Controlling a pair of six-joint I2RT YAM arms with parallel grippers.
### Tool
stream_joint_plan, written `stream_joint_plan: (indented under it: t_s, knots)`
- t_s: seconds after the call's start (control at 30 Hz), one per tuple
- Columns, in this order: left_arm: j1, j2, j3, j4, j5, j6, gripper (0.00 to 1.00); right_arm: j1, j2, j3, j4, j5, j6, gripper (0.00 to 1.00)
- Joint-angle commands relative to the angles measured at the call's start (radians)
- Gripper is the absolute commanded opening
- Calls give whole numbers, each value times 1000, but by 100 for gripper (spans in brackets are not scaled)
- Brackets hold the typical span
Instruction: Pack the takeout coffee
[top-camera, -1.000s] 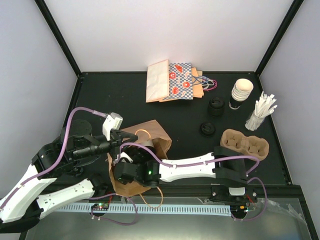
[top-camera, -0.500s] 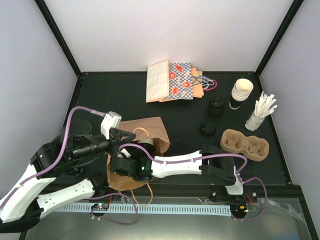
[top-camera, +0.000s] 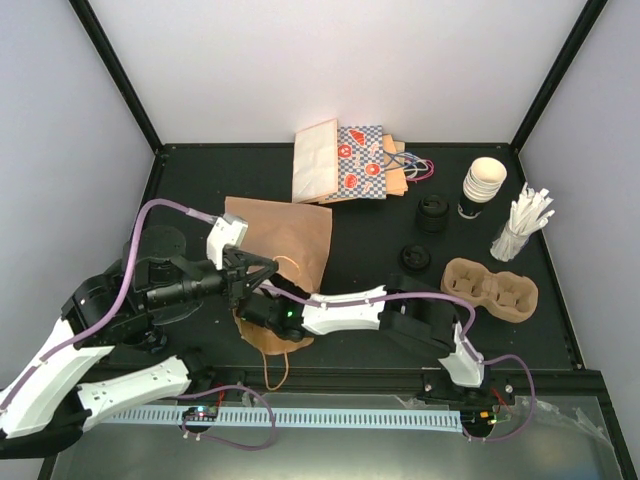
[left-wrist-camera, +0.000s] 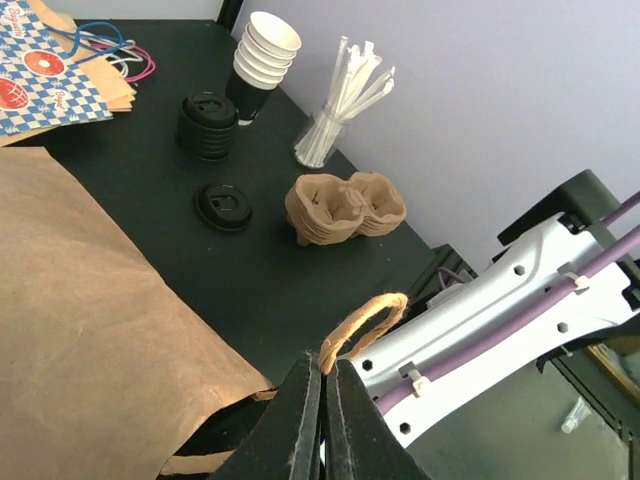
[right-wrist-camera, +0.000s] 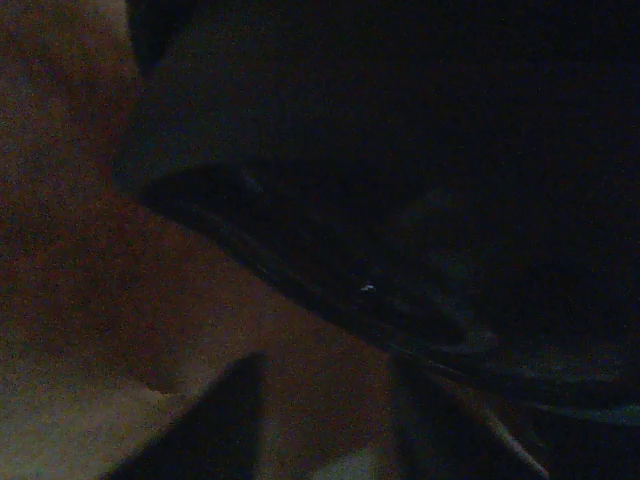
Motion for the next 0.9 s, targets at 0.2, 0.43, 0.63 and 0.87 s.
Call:
stream_joint_plan:
  t_s: [0.2, 0.43, 0.63, 0.87]
  knots:
    - [-10, -41, 51, 83, 25, -17, 2, -5, -209, -67, -27, 20, -74, 14]
    - [7, 0, 96, 11, -101, -16, 2, -4, -411, -25, -221, -83, -126, 64]
    - [102, 63, 167, -35, -43, -13, 1, -16, -416, 107, -545, -211, -141, 76]
    - [375, 87, 74, 21, 243, -22, 1, -30, -449, 115, -726, -441, -153, 78]
